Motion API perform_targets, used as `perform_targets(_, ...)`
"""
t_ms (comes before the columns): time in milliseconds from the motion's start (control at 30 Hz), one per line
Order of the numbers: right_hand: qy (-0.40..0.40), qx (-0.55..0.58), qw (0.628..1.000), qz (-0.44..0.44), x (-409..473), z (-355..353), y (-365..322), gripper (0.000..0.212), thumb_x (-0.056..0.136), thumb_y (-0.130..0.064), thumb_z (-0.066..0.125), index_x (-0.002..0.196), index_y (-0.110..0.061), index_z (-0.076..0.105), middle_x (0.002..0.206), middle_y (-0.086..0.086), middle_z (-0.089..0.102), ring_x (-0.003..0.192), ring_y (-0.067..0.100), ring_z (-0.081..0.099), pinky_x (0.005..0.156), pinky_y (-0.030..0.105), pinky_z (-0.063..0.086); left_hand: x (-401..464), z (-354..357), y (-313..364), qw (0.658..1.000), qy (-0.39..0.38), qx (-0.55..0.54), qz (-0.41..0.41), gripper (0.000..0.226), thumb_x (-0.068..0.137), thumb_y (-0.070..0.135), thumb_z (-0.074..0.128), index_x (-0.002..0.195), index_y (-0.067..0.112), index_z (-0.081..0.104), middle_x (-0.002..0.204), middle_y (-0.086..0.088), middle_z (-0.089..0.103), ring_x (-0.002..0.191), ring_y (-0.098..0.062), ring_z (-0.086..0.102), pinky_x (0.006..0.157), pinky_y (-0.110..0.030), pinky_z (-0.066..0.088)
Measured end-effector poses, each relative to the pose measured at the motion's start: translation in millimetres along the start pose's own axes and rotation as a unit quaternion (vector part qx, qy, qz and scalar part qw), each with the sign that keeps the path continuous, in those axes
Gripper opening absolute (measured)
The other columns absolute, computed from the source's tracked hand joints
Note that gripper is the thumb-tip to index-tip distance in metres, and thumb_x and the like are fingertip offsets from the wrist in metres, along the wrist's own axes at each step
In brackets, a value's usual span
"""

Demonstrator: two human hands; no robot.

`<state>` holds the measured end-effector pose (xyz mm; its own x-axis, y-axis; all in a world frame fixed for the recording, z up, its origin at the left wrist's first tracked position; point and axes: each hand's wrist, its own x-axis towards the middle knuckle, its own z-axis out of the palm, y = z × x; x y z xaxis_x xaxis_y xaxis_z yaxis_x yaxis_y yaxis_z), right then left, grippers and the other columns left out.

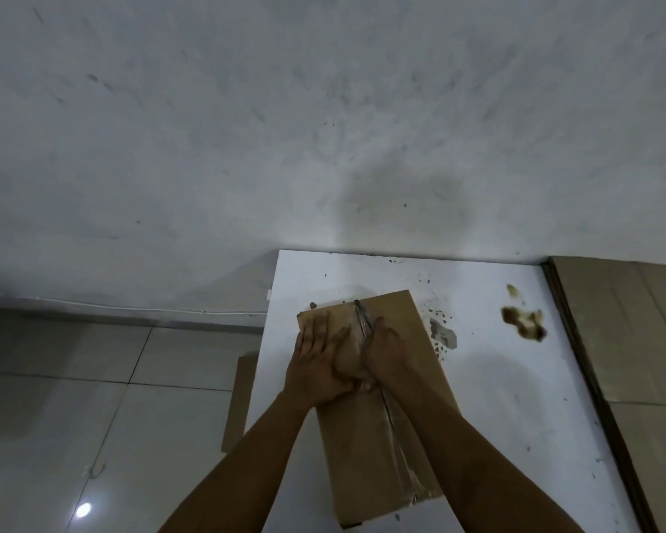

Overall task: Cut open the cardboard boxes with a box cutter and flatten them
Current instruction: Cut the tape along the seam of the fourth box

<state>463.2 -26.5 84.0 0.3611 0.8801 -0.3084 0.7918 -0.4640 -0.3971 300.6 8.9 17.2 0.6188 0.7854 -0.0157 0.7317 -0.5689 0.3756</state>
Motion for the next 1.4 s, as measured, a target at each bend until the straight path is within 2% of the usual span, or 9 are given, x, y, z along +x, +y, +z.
perform_targets(200,-0.014,-0.002,1.000,0.027,5,-6,-13,0.037,0.104,-0.018,0.041,0.137,-0.002,0.047,0.126,0.016,0.062,0.112,0.028,0.062,0.093,0.035,0.049,-3,3,5,0.999,0.028,0.029,0.002,0.098,0.085,0.086,0.027,0.158,0.020,0.022,0.165,-0.017,0.002,0.152,-0.036,-0.006,0.122,-0.051,0.004)
perform_targets(300,-0.018,-0.003,0.999,0.029,4,-8,-15,0.043,0.101,-0.016,0.042,0.141,-0.002,0.041,0.125,0.017,0.063,0.110,0.031,0.063,0.084,0.035,0.048,-3,7,5,0.999,0.039,0.025,-0.010,0.097,0.090,0.080,0.028,0.158,0.012,0.019,0.166,-0.016,0.003,0.153,-0.033,-0.004,0.124,-0.049,0.006)
perform_targets(433,-0.012,-0.004,0.999,0.035,-3,-10,-19,0.044,0.100,-0.016,0.041,0.141,-0.001,0.040,0.122,0.017,0.065,0.106,0.032,0.065,0.082,0.036,0.050,-5,7,7,0.998,0.062,0.016,-0.008,0.080,0.100,0.065,0.023,0.157,0.009,0.018,0.166,-0.014,0.007,0.153,-0.032,0.003,0.122,-0.053,0.018)
perform_targets(567,-0.013,0.022,0.999,0.041,-7,-7,-16,0.045,0.096,-0.028,0.049,0.135,-0.005,0.045,0.113,0.011,0.068,0.098,0.028,0.067,0.080,0.038,0.056,-4,9,8,0.996,0.091,0.021,0.000,0.073,0.102,0.057,0.025,0.157,0.008,0.020,0.166,-0.014,0.009,0.153,-0.031,0.003,0.122,-0.052,0.018)
perform_targets(700,-0.038,0.019,0.998,0.046,-9,-15,-15,0.040,0.096,-0.014,0.046,0.134,0.000,0.044,0.117,0.018,0.065,0.104,0.035,0.065,0.079,0.036,0.051,-5,11,9,0.992,0.122,0.018,0.010,0.069,0.103,0.052,0.030,0.156,0.007,0.024,0.165,-0.014,0.014,0.153,-0.032,0.008,0.122,-0.051,0.018)
perform_targets(900,-0.044,0.027,0.998,0.041,-3,-18,-14,0.031,0.095,-0.014,0.047,0.122,0.000,0.049,0.109,0.018,0.066,0.097,0.035,0.066,0.081,0.044,0.056,5,8,8,0.991,0.130,0.015,0.006,0.067,0.102,0.049,0.033,0.155,0.009,0.026,0.164,-0.014,0.019,0.152,-0.031,0.012,0.121,-0.049,0.020)
perform_targets(1133,-0.034,0.029,0.998,0.039,10,-24,-17,0.033,0.096,-0.016,0.046,0.125,0.000,0.051,0.114,0.017,0.064,0.102,0.035,0.064,0.076,0.036,0.048,24,9,2,0.993,0.119,0.020,0.003,0.068,0.103,0.052,0.030,0.155,0.009,0.027,0.164,-0.014,0.019,0.152,-0.033,0.014,0.122,-0.048,0.018)
perform_targets(1300,-0.033,0.008,0.999,0.012,0,-11,-10,0.044,0.101,-0.019,0.041,0.144,-0.013,0.045,0.118,0.016,0.063,0.102,0.032,0.064,0.074,0.033,0.046,23,6,2,0.995,0.099,0.011,-0.006,0.071,0.103,0.055,0.017,0.155,0.009,0.028,0.164,-0.013,0.016,0.152,-0.034,0.012,0.123,-0.045,0.011)
perform_targets(1400,-0.024,0.024,0.998,0.045,-6,-7,-9,0.034,0.102,-0.021,0.040,0.128,-0.004,0.054,0.116,0.016,0.065,0.101,0.032,0.064,0.074,0.035,0.048,23,5,3,0.995,0.097,0.011,-0.010,0.070,0.103,0.054,0.016,0.155,0.009,0.030,0.164,-0.013,0.018,0.153,-0.030,0.009,0.124,-0.043,0.008)
